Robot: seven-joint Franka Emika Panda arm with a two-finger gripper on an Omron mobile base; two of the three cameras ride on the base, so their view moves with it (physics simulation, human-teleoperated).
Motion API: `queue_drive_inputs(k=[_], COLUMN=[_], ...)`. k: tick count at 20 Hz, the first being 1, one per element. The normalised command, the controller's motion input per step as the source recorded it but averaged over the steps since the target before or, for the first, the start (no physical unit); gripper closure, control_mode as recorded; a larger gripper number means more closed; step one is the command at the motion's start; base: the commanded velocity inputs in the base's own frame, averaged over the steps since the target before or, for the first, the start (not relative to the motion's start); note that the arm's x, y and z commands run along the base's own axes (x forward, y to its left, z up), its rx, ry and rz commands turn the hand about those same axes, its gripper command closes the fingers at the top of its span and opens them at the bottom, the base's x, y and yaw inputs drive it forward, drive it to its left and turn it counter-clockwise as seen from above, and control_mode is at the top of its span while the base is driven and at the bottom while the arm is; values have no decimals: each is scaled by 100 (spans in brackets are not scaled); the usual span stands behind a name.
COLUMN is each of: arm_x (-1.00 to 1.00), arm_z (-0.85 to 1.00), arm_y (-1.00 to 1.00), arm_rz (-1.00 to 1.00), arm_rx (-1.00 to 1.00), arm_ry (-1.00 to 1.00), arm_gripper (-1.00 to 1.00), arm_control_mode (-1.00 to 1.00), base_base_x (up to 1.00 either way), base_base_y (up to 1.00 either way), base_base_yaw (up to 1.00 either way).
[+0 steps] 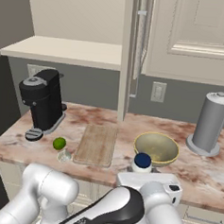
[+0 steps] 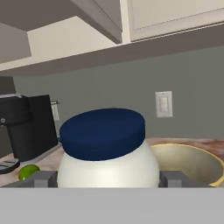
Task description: Open the cabinet. Place the bowl and condiment on the counter. Then place the lime and garlic on the cutting board.
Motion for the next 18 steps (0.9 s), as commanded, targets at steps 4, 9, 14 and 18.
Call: queue_drive_inputs(k=[4,9,14,18], arm_x=[15,17,20,20], arm_z=[-16,-18,-20,-19], arm_y=[-4,-1,-1,-2], arm_rz=[0,0,0,0], arm_rx=[0,0,0,0], arm_ry=[0,0,0,0], arm_gripper=[100,100,100,100], arm_control_mode=[-100,-100,-100,-100], base_base_x=[0,0,0,0], base_base_y=[0,0,0,0], base_base_yaw=[0,0,0,0])
